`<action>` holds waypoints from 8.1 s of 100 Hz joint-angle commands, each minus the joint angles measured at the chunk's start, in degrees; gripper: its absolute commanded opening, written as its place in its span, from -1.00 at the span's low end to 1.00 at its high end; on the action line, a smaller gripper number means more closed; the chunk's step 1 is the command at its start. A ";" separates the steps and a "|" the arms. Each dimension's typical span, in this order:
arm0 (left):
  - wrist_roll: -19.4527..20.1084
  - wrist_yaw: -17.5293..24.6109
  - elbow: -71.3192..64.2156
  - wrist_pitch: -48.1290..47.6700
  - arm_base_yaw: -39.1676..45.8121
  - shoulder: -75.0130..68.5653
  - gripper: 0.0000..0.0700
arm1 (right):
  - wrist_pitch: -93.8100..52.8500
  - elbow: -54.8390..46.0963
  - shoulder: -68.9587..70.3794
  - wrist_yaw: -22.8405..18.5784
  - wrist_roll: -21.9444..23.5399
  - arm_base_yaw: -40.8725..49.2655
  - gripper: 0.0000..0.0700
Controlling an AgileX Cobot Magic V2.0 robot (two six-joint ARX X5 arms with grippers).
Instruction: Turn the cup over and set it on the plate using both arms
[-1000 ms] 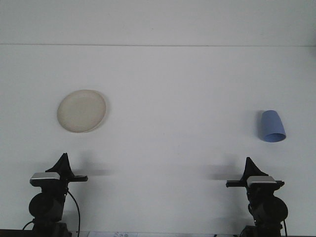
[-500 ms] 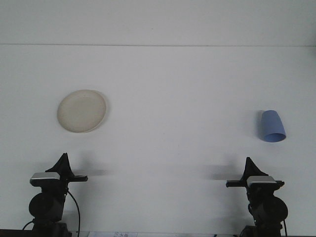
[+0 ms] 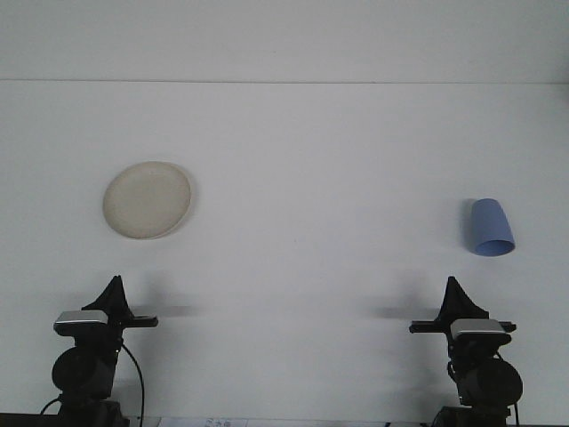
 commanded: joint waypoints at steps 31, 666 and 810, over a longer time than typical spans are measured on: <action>-0.39 -0.22 -1.11 0.61 0.02 -0.09 -0.96 | 0.13 3.37 -0.04 -0.94 16.55 0.04 -0.99; -21.24 4.20 8.28 1.14 0.00 1.77 -0.97 | -28.96 33.97 10.84 20.39 -4.87 56.89 0.25; -8.50 22.80 75.10 -44.85 -46.25 92.06 0.52 | -30.69 33.97 10.84 20.44 -6.10 56.89 0.25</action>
